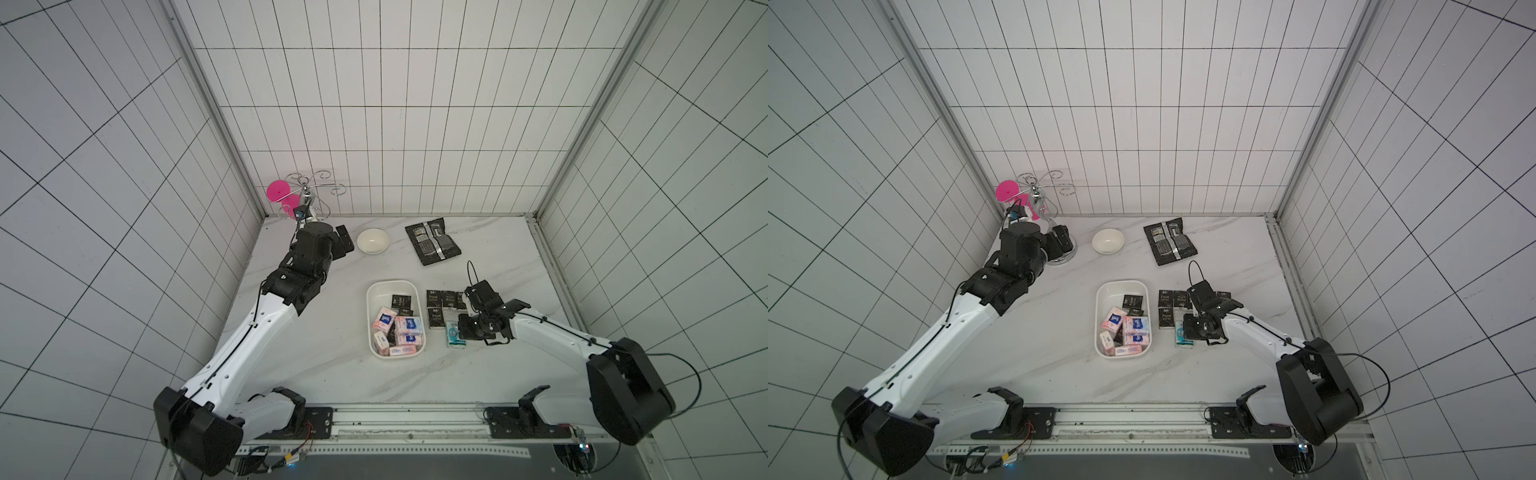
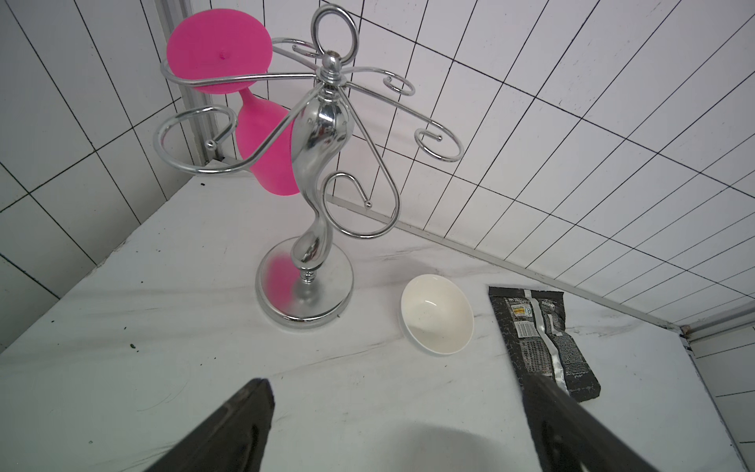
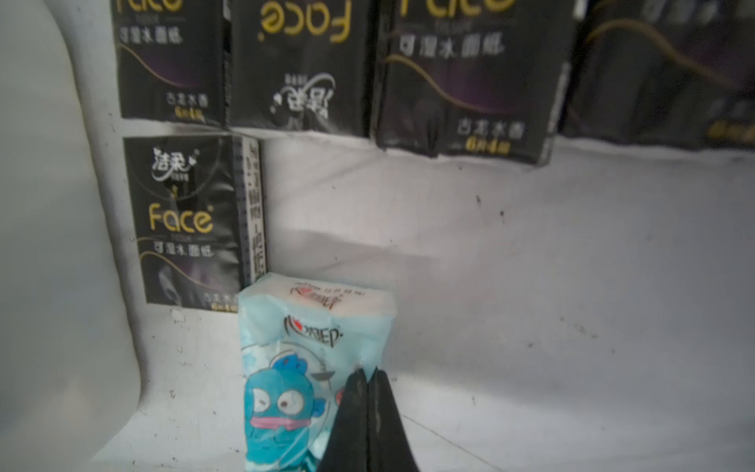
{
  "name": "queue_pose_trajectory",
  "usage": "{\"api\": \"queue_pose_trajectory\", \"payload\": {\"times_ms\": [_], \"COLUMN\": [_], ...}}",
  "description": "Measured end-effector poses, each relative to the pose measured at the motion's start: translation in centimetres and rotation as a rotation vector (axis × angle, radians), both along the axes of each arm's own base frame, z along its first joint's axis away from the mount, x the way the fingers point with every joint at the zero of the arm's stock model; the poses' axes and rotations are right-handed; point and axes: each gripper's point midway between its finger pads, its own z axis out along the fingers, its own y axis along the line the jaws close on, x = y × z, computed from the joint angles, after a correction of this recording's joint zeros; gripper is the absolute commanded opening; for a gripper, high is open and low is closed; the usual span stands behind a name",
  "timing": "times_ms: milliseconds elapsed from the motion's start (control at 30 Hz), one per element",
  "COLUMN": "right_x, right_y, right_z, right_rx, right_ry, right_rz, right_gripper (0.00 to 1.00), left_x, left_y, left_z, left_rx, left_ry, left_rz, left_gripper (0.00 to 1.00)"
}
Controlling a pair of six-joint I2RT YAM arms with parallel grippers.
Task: Take the pocket tissues out of the storage box
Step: Move the pocket tissues to the center of the board.
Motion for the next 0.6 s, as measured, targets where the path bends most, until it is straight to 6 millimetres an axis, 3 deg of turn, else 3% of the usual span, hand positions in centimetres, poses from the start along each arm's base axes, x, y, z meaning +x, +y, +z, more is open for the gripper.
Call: {"api": "queue_pose_trajectory", "payload": {"times_ms": [600], "right_x": [3.4], "right_y": [0.4], "right_z": [0.3], "right_rx": [-0.018], "right_ry": [-0.033], "right_rz": [0.004], "right_gripper": [0.05], "left_x": [-0.1], "left_y": [-0.1], "left_z": [0.1], "left_rx": [0.012], "left_ry": [-0.003], "left_rz": [0.002], "left_gripper": [0.99]}}
